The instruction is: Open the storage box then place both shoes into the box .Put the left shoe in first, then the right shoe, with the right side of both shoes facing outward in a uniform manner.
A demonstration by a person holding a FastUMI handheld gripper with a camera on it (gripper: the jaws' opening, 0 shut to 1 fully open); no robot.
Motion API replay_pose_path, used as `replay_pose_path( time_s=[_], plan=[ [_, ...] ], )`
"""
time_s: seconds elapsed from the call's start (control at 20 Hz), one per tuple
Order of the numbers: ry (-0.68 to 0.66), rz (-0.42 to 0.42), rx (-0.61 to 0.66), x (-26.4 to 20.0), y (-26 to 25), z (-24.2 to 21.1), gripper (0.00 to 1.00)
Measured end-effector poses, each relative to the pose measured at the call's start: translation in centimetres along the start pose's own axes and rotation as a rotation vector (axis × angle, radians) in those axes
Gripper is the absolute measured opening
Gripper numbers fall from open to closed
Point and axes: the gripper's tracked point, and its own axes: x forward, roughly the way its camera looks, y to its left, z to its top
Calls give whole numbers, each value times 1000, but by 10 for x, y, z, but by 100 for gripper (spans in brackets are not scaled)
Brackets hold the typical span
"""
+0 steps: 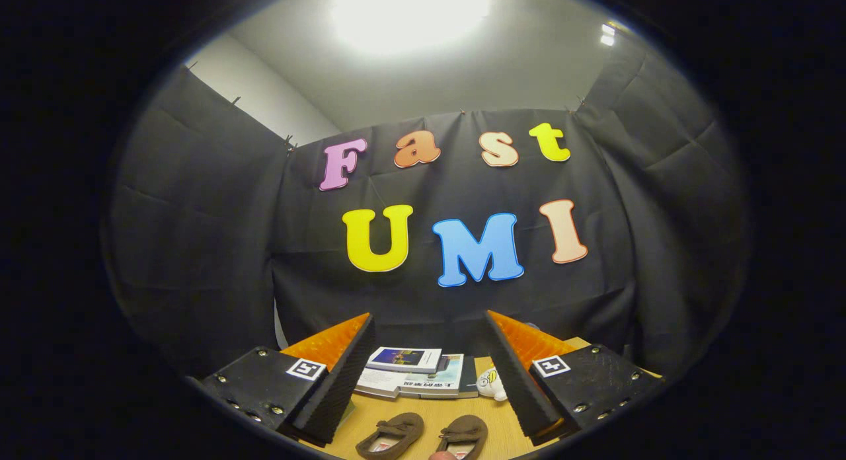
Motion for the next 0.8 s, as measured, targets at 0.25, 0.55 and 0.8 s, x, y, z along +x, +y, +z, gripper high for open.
replay_pose_path(
  time_s=[0.25,0.55,0.8],
  plan=[
    [81,82,118,-1,29,-35,98],
    [241,191,339,-5,72,-89,98],
    [361,240,485,-9,109,-132,97]
  ],
)
